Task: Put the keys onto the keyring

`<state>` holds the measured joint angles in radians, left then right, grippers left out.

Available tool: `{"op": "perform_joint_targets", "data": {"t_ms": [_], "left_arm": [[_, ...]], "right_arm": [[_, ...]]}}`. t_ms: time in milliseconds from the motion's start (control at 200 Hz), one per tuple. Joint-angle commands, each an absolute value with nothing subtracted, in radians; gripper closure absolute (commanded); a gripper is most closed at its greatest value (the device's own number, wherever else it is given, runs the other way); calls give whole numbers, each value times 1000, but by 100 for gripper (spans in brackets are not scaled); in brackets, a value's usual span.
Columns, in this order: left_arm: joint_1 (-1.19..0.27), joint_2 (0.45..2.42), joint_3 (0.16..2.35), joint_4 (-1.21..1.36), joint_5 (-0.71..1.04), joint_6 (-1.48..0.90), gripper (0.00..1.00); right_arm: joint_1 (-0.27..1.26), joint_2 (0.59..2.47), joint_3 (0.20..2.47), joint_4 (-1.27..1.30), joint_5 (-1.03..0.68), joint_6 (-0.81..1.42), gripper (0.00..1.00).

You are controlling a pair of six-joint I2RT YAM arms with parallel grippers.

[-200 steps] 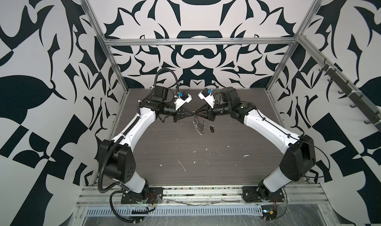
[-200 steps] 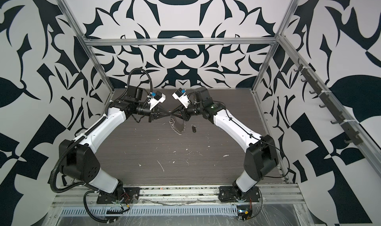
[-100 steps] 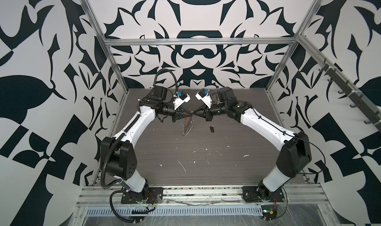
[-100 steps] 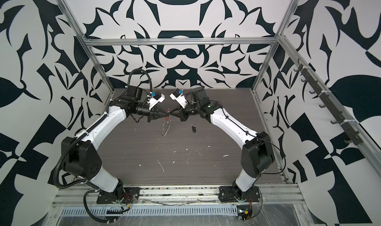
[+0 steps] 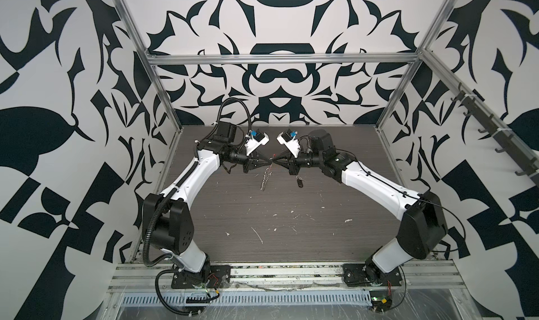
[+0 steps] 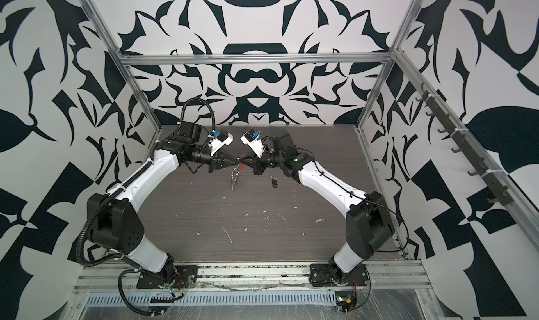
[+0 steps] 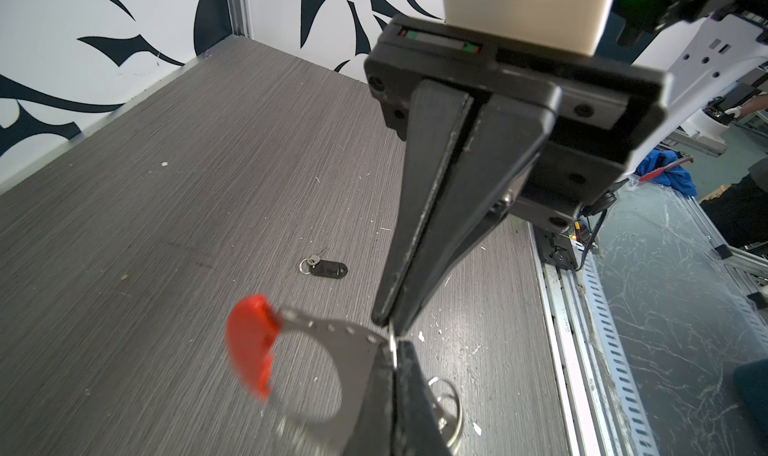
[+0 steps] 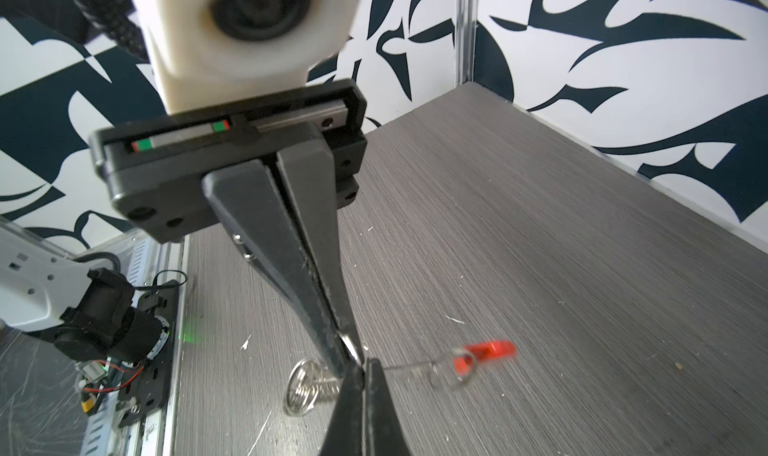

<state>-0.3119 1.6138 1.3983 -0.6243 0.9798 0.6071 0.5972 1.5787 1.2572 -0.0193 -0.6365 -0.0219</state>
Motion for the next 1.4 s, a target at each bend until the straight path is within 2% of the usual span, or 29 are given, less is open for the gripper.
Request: {"op": "perform_joint_targets", "data": {"t_ms": [0, 190, 445, 950, 1075, 1220, 1395], "left_arm": [[-325, 1608, 1411, -570, 1043, 608, 100], [-324, 1585, 1354, -452, 1036, 532, 100], [-324, 1525, 1128, 47, 1035, 240, 100], [-325, 1569, 1161, 69, 1053, 151, 100], [-328, 1567, 1153, 106, 1039, 104, 94], [-339, 1564, 1101, 274, 1024, -9, 87], [-348, 1581, 1036, 526, 1010, -167, 86]], "right_arm": [[612, 1548, 1210, 154, -615, 64, 100], [612, 1540, 1136, 324, -585, 150, 100], [613, 1565, 1056, 465, -583, 243, 100], [614, 1557, 987, 521, -599, 280, 100], [612, 1556, 973, 572, -583, 315, 100], [613, 1557, 933, 699, -531, 409, 100], [612, 1583, 882, 896, -478, 541, 100]]}}
